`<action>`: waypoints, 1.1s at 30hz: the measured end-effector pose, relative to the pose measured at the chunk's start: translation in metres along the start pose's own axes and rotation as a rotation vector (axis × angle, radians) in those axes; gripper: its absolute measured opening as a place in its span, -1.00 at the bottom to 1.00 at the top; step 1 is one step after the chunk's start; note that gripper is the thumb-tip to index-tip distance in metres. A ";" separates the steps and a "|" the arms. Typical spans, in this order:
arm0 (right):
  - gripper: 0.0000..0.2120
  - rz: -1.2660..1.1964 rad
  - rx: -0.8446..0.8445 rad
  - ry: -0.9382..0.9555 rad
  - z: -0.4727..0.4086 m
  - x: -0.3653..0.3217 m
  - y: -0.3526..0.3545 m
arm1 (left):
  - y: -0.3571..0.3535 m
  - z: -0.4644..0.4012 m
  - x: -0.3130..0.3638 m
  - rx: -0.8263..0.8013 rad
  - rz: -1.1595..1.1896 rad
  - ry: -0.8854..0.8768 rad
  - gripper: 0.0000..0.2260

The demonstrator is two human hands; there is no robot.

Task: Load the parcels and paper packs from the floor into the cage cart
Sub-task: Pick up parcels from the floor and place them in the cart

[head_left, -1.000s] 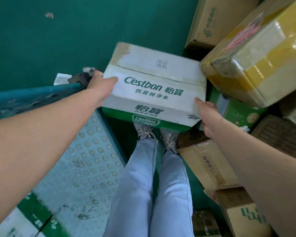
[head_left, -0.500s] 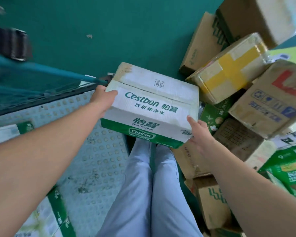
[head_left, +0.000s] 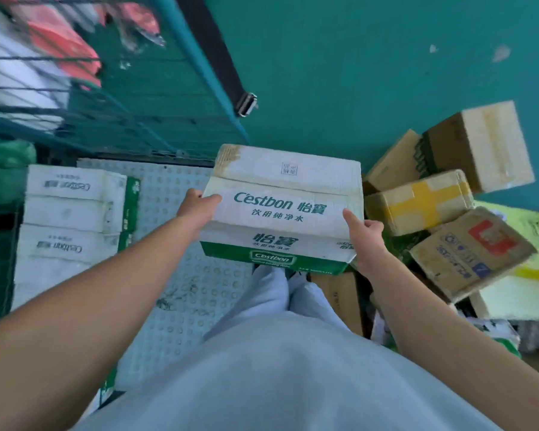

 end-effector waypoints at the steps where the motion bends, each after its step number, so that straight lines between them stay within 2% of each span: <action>1: -0.36 0.020 -0.003 0.014 0.008 -0.010 -0.009 | 0.013 0.007 -0.011 0.007 0.047 0.005 -0.57; 5: -0.39 0.150 -0.048 0.094 0.045 -0.050 -0.061 | 0.071 0.028 -0.057 0.083 0.241 0.021 -0.57; 10: -0.20 0.366 -0.140 0.162 0.085 -0.086 -0.151 | 0.133 0.047 -0.119 0.166 0.435 0.077 -0.53; 15: -0.22 0.577 -0.246 0.220 0.121 -0.103 -0.245 | 0.194 0.068 -0.185 0.269 0.627 0.136 -0.38; 18: -0.22 0.646 -0.324 0.279 0.140 -0.109 -0.297 | 0.224 0.081 -0.218 0.365 0.710 0.171 -0.45; 24: -0.23 0.748 -0.425 0.333 0.159 -0.109 -0.367 | 0.249 0.105 -0.270 0.468 0.860 0.236 -0.50; 27: -0.21 0.810 -0.458 0.311 0.156 -0.106 -0.384 | 0.249 0.119 -0.277 0.508 0.915 0.251 -0.56; 33: -0.11 0.915 -0.560 0.227 0.151 -0.097 -0.414 | 0.234 0.162 -0.292 0.624 0.942 0.383 -0.52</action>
Point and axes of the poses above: each hand's wrist, its own z-axis away from the middle knuckle, its own y-axis out of the back of the hand, x = y × z, the point moved 8 cm from there along -z, towards the middle knuckle, and after that the axes turned 7 degrees about -x, right-handed, at the moved point
